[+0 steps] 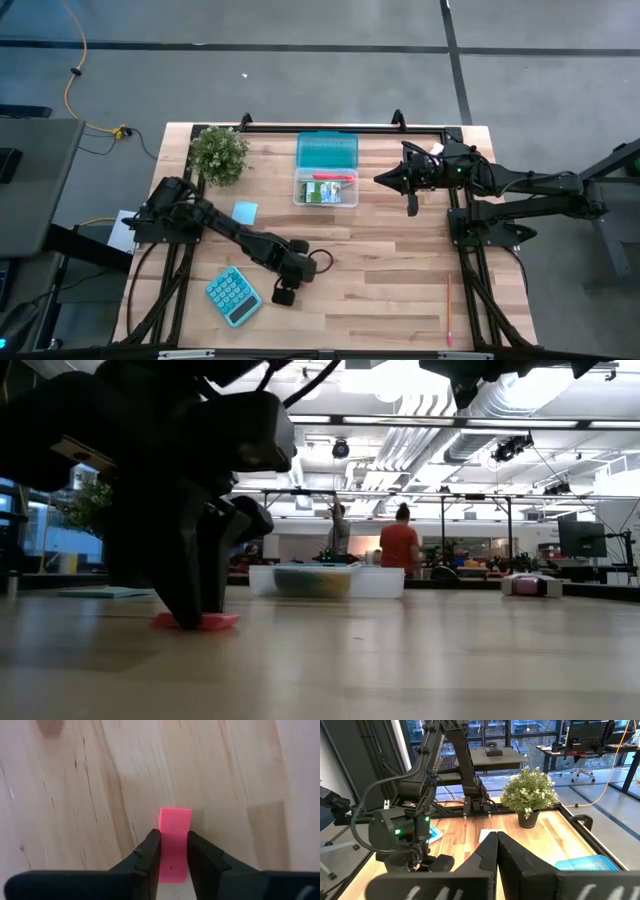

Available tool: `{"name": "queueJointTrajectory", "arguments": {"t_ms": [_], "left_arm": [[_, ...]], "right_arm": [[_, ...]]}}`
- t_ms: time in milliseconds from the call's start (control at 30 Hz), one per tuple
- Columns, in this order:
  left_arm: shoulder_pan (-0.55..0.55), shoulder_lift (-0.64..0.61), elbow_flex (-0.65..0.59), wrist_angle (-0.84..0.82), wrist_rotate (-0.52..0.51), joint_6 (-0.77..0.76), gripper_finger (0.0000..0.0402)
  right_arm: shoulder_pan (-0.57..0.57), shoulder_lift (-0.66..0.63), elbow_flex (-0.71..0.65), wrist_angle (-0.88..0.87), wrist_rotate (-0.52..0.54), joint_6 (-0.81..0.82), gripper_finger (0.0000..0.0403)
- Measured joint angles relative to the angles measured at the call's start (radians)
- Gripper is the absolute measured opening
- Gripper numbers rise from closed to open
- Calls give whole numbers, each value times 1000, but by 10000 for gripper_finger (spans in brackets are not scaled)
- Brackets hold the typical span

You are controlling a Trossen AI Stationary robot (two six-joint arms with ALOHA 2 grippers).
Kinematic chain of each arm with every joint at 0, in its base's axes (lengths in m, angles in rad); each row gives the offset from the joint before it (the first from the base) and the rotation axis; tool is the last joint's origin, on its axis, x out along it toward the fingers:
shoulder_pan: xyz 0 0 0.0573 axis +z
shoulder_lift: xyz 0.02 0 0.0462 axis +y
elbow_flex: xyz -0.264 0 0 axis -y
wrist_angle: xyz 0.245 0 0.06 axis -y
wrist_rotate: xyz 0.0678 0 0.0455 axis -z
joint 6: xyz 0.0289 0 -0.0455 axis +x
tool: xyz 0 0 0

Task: Pack school essentials
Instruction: Put the pink eraser into the supply box

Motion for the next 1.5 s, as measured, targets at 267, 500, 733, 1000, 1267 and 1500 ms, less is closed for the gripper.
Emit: {"name": "queueJointTrajectory", "arguments": {"t_ms": [267, 500, 733, 1000, 1267, 1500], "left_arm": [[75, -82, -4, -76, 41, 20, 78], [183, -228, -3, -231, 28, 79, 80], [315, -477, -2, -248, -17, 65, 80], [403, -777, -13, -56, -126, 19, 79], [409, -1036, -201, 292, -152, -66, 79], [409, -1162, -395, 577, -150, -123, 79]], "right_arm": [[0, 0, 0, -1, 1, 0, 0], [0, 0, 0, 0, 2, 0, 0], [0, 0, 0, 0, 2, 0, 0], [0, 0, 0, -1, 3, 0, 0], [0, 0, 0, 0, 3, 0, 0], [0, 0, 0, 0, 3, 0, 0]]}}
